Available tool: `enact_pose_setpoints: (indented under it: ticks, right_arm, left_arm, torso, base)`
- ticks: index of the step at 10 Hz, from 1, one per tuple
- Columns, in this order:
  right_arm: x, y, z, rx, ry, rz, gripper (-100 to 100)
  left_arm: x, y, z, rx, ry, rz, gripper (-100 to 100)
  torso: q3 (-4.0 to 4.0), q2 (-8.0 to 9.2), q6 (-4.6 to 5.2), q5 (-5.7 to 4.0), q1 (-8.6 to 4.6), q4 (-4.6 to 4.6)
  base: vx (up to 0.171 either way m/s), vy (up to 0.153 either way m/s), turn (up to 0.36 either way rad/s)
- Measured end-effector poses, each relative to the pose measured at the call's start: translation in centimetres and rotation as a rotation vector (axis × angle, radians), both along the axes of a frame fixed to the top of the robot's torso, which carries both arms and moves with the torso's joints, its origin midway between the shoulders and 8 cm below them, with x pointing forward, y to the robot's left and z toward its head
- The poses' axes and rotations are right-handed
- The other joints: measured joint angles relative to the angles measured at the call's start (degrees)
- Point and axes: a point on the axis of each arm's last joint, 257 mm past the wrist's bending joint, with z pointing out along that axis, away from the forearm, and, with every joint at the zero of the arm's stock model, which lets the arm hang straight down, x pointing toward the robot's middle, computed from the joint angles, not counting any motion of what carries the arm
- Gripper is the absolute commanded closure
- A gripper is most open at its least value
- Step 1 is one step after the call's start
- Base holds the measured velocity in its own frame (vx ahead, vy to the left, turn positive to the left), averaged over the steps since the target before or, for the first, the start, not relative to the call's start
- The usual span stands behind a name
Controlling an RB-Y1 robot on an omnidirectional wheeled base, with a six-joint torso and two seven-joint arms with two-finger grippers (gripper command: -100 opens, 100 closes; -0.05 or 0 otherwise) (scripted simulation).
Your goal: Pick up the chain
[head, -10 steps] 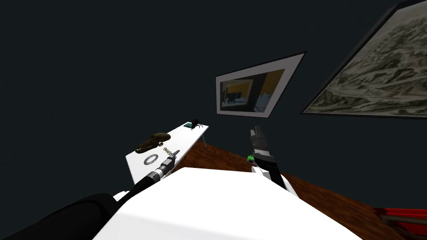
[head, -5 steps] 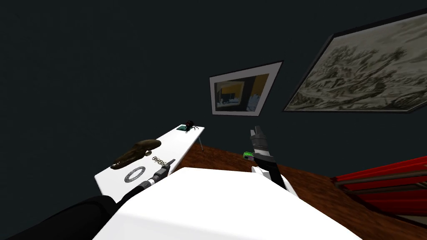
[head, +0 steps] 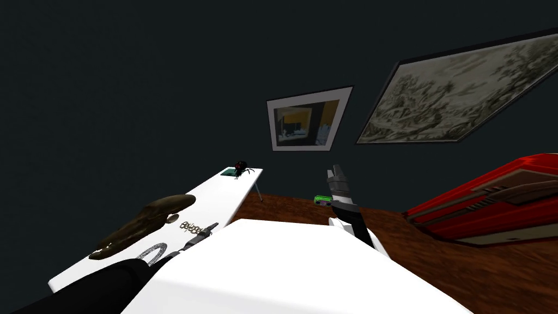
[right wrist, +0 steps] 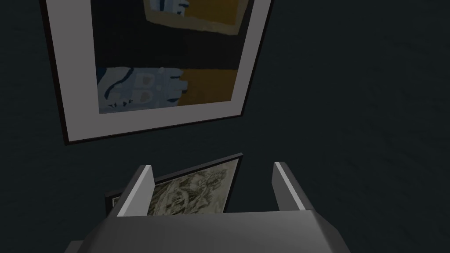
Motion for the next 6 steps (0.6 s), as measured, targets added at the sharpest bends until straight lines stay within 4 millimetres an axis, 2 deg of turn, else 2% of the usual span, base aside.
enact_pose_setpoints:
  ticks: [1, 2, 4, 6]
  right_arm:
    - [0.0, 0.0, 0.0, 0.0, 0.0, 0.0, 0]
    - [0.0, 0.0, 0.0, 0.0, 0.0, 0.0, 0]
    - [0.0, 0.0, 0.0, 0.0, 0.0, 0.0, 0]
    - [0.0, 0.0, 0.0, 0.0, 0.0, 0.0, 0]
  left_arm:
    - [-1.0, 0.4, -0.5, 0.009, 0.044, 0.008, -100]
    - [-3.5, 1.6, -1.0, 0.022, 0.106, 0.029, -100]
    - [-5.1, 3.3, -1.7, 0.042, 0.17, 0.042, -100]
    - [-7.9, 5.0, -1.9, 0.071, 0.267, 0.069, -100]
  torso:
    - [-0.01, -0.03, 0.03, 0.0, 0.03, -0.01]
    - [-0.05, -0.09, 0.03, 0.01, 0.09, -0.02]
    - [-0.02, -0.03, 0.03, 0.0, -0.02, -0.01]
    - [-0.07, -0.12, 0.02, 0.01, 0.11, -0.03]
  base:
    - [0.084, 0.094, -0.247]
    - [0.059, 0.073, -0.101]
    - [0.056, 0.07, -0.162]
    - [0.069, 0.089, -0.128]
